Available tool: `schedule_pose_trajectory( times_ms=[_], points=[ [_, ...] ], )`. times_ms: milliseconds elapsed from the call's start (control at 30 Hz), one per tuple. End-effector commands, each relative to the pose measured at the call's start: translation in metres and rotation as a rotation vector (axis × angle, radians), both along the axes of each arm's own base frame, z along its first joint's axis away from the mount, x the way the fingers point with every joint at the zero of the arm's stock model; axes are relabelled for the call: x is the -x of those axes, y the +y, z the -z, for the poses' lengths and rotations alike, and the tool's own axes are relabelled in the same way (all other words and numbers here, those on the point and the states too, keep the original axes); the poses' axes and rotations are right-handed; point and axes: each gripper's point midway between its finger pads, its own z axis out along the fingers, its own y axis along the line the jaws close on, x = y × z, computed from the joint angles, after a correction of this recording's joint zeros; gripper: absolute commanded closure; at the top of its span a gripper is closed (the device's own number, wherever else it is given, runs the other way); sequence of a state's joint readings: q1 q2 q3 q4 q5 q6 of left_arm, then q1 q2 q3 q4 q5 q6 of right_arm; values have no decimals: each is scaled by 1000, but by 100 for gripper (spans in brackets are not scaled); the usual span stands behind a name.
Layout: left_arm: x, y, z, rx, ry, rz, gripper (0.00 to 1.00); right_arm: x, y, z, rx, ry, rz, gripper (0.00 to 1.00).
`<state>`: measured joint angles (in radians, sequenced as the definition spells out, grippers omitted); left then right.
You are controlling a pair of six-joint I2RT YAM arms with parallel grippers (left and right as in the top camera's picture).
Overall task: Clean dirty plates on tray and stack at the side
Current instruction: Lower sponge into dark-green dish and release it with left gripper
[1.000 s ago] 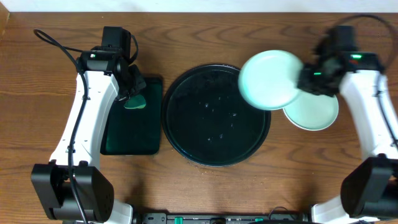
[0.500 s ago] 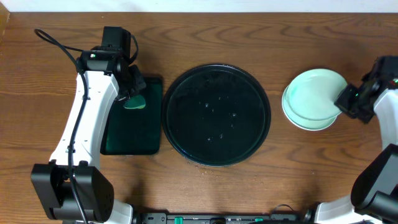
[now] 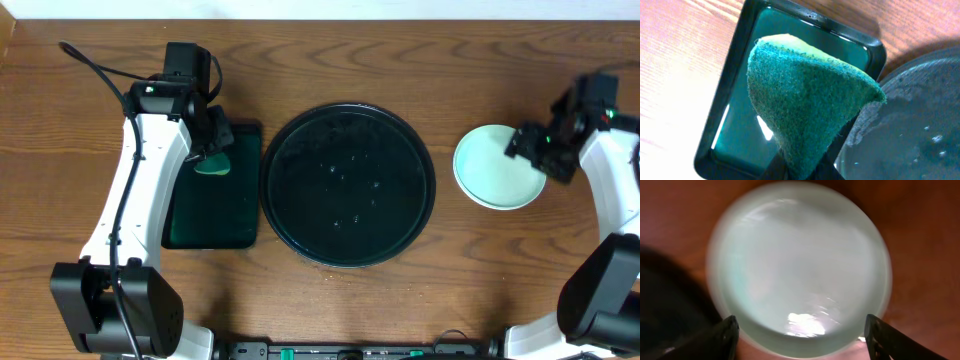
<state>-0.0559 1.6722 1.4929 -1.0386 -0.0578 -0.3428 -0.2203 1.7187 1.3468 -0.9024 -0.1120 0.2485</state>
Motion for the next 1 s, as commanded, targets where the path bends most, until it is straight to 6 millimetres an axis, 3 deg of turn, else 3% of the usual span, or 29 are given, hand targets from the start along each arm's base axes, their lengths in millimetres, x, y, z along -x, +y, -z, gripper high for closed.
schedule_pose_trajectory(
  times_ms=[0,100,300,467,533,667,700,833,967],
  points=[
    [6,7,13,-77,54,140,93,-23,36,-27,4,-80,-194,17],
    [7,10,27,-121,74,257,93,-30,71,-37,-2,-115,-305,15],
    [2,22,73,-145,52,150,92,-30,123,-38,-3,-133,-433,14],
    [7,25,110,-124,103,94,92,-27,136,-37,-1,-125,-468,14],
    [10,25,122,-124,140,97,85,-26,138,-37,-1,-123,-474,14],
    [15,26,141,-122,199,100,53,-22,138,-36,-3,-108,-474,15],
    [17,26,144,-122,211,101,48,-22,138,-36,-4,-106,-474,16],
    [15,26,134,-123,201,100,37,-20,137,-36,-5,-102,-475,16],
    [13,26,90,-123,162,98,26,-19,137,-44,-2,-119,-474,16]
  ],
)
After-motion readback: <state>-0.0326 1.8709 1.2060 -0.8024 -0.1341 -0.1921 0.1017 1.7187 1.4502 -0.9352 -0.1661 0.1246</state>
